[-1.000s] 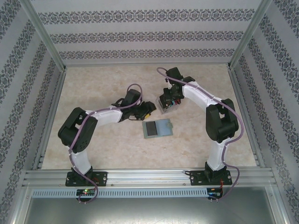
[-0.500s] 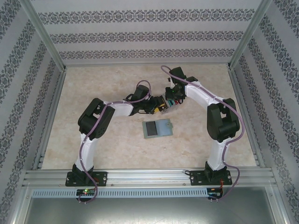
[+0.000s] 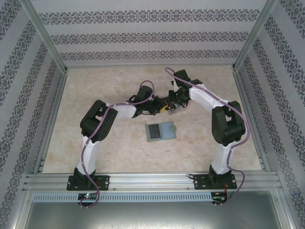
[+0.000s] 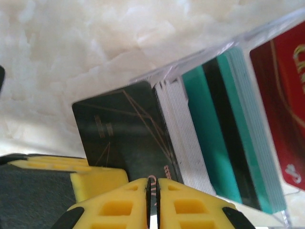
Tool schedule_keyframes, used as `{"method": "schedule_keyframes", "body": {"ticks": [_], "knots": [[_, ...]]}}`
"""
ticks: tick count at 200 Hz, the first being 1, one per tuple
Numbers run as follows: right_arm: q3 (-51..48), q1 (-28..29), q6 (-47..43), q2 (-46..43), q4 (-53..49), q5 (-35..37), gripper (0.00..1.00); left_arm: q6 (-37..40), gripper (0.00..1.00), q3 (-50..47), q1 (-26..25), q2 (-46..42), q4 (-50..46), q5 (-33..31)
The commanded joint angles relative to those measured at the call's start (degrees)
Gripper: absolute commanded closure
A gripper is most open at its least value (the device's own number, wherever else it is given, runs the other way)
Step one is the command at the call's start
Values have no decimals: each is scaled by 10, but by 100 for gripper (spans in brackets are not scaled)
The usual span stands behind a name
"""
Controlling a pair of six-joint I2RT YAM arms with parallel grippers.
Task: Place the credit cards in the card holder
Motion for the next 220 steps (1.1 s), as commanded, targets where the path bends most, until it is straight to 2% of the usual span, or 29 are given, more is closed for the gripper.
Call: {"method": "schedule_keyframes", "body": {"ticks": [1,52,77,90,105,132,150,170,220], "knots": [[-20,-10,10,-32,4,-8,86,-4,89,7,7,11,33,4],[-62,-26,32,-95,18,-17,80,-21,100,-43,9,-40,88,6],[-92,-37,58,-147,39,-43,76,4,100,-81,11,-98,107,33],[-116,-49,76,-180,63,-77,71,25,100,-103,11,-134,114,59],[-144,-61,105,-219,91,-112,70,51,100,-136,14,-183,88,67],[-179,-75,153,-272,136,-207,53,89,100,-178,20,-264,70,88],[-190,-76,179,-284,164,-273,46,112,100,-188,20,-304,55,107],[-210,-74,225,-292,223,-345,44,115,100,-190,21,-332,58,136],[-239,-62,266,-313,285,-393,43,128,100,-182,21,-374,40,159]]}}
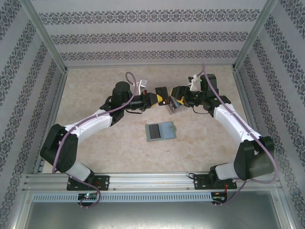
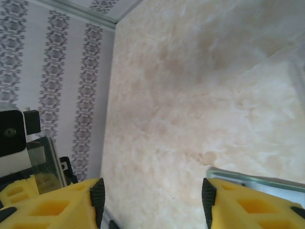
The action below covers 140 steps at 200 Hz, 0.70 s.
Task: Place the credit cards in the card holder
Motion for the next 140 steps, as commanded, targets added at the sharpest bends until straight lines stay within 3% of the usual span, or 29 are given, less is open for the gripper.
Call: {"method": "schedule_keyframes", "body": {"ticks": [1,17,55,140], "knots": [[-8,11,30,-20,53,-55,43,29,100,1,6,-22,-15,28],[-7,15,38,-20,62,-63,43,35,100,4,7,-24,-28,26],[-34,8,64,-56,85,-3,43,23,99,-3,8,-23,-20,16],[-17,51,75,-24,114,-58,52,-18,97,-15,8,-17,40,19]]}}
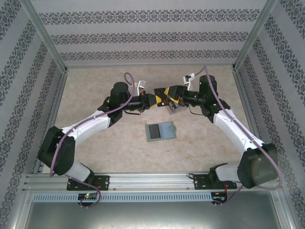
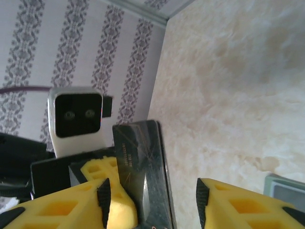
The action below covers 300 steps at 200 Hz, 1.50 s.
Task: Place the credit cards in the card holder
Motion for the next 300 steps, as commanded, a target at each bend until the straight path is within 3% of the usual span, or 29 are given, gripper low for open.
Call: {"method": "schedule_keyframes", "body": {"ticks": [1,16,42,66,123,135,152,164,169,185,203,233,255,300], "knots": [[14,8,-3,17,7,-21,52,-12,97,-4,5,-2,49,15],[7,7,2,20,19,-22,60,-14,97,0,5,-2,51,19],[11,10,17,38,44,-59,61,-17,96,1,5,-3,58,25],[3,10,38,41,83,-74,69,-23,96,1,5,2,67,30],[13,2,26,44,73,-74,100,-27,95,-9,5,6,67,20],[14,0,21,47,70,-72,100,-25,87,-8,5,8,56,10],[17,-5,16,51,65,-69,100,-20,85,-8,5,12,46,4],[19,-9,12,55,57,-62,100,-16,63,-5,5,16,29,-2],[21,-11,9,57,51,-57,100,-11,59,-3,5,18,12,-8],[40,-19,-48,61,-16,-16,100,16,58,0,5,16,-64,-43],[89,-17,-188,78,-162,118,100,47,51,3,5,10,-176,-111],[164,6,-395,154,-265,292,100,38,47,-21,6,13,-200,-150],[219,18,-478,220,-306,364,100,35,47,-29,6,19,-198,-148],[267,30,-552,289,-326,411,100,39,47,-32,7,17,-207,-156]]}}
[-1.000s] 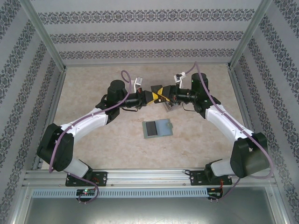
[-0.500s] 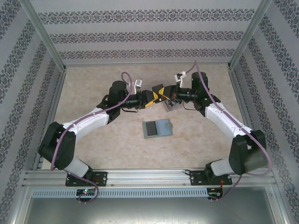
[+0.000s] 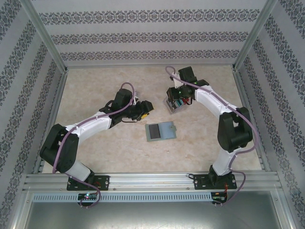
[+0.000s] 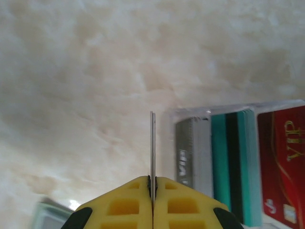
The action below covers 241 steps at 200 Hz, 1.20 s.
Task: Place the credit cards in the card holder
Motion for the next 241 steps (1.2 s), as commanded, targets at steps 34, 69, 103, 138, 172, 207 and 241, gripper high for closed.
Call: {"method": "schedule_keyframes", "body": {"ticks": [34,69,103,138,172,207,241], "knots": [[29,6,-103,34,-34,57,100,18,47,-5,2,0,-18,-16],[19,9,-111,45,-14,54,100,15,47,-6,2,1,-13,-15],[15,12,-112,57,3,45,100,13,47,-6,2,3,-11,-12],[7,25,-117,73,4,59,100,12,47,-10,2,0,-11,-15],[10,31,-122,89,-8,71,100,9,47,-14,1,0,-7,-14],[22,31,-97,95,-28,57,89,9,47,-13,2,4,-4,-11],[23,17,-58,74,-43,-32,76,11,47,-14,1,6,-10,-10]]}}
